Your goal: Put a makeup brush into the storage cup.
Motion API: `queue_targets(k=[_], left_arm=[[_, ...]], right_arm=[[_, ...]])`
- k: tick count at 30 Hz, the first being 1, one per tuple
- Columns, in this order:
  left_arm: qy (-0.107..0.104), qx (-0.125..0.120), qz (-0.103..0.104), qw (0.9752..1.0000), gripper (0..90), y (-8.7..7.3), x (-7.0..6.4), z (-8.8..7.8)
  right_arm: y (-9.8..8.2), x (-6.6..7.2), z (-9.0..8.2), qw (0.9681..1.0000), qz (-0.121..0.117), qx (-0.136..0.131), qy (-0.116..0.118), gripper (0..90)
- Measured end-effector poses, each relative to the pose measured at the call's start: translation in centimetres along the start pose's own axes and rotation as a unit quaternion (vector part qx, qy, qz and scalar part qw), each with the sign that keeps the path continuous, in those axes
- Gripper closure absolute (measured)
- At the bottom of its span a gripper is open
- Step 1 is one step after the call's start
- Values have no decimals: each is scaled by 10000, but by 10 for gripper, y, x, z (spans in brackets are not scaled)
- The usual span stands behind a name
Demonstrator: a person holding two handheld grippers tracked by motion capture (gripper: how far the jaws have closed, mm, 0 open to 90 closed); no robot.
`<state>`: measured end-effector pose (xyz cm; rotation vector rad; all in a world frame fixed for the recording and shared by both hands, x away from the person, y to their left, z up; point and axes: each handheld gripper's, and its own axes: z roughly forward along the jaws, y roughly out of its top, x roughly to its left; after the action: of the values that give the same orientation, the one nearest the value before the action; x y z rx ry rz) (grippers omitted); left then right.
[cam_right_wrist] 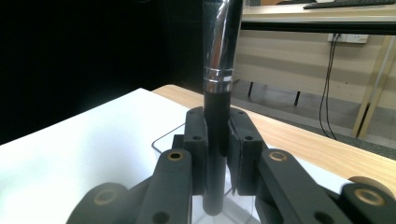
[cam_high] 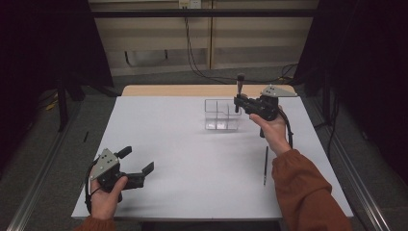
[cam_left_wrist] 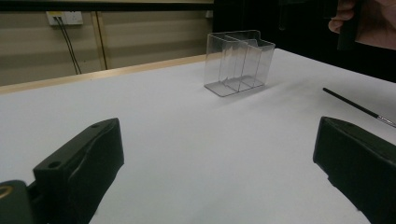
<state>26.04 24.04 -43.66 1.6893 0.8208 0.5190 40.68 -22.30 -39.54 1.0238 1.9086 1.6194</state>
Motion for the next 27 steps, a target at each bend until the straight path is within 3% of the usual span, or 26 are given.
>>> queue_targets(k=[9, 27], left_arm=[[-6, -4, 20, 10000, 19, 0, -1, 0], [-35, -13, 61, 10000, 21, 0, 0, 0]], right_arm=[[3, -2, 12, 9998, -39, 41, -190, 793], [-14, -10, 23, 9996, -14, 126, -238, 793]])
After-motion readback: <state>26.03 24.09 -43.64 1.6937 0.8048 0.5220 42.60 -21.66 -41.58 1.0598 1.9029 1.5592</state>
